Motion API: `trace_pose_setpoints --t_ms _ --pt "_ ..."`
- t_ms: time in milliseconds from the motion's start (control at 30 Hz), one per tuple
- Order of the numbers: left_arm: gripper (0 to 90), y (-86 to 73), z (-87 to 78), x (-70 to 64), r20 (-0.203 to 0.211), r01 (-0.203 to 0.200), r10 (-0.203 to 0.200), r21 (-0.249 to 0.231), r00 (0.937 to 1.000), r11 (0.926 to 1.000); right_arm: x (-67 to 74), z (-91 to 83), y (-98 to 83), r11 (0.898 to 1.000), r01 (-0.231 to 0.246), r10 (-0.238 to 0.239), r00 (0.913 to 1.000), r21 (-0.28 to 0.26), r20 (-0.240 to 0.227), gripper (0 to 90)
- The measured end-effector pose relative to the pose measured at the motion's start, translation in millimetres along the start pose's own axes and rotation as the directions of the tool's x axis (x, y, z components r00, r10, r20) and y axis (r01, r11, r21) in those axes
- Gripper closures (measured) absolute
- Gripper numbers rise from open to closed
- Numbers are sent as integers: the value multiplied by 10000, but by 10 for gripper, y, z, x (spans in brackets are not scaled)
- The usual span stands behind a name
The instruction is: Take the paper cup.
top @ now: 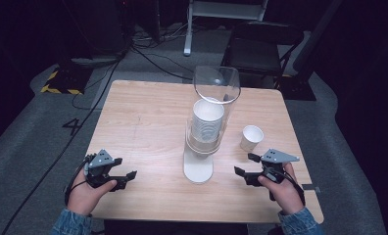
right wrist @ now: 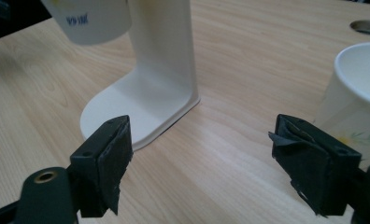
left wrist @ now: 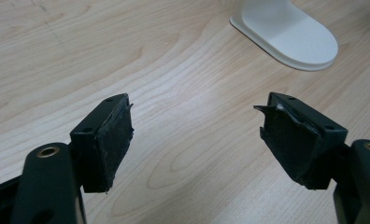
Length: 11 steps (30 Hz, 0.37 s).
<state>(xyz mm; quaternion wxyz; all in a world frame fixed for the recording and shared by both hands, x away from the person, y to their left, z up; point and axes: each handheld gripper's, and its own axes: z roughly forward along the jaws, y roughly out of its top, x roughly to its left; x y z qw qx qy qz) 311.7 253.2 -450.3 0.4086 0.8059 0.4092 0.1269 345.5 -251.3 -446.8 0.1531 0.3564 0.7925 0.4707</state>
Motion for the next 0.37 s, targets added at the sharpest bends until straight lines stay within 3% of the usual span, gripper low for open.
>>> trace_pose_setpoints --t_ms 200,367 --pt "235 -45 107 18 168 39 -38 -36 9999 10000 23 176 -209 9989 180 -175 9998 432 -132 212" --pt "181 -93 237 85 99 99 -101 266 9999 9996 23 278 -326 9957 404 -416 9991 836 125 207"
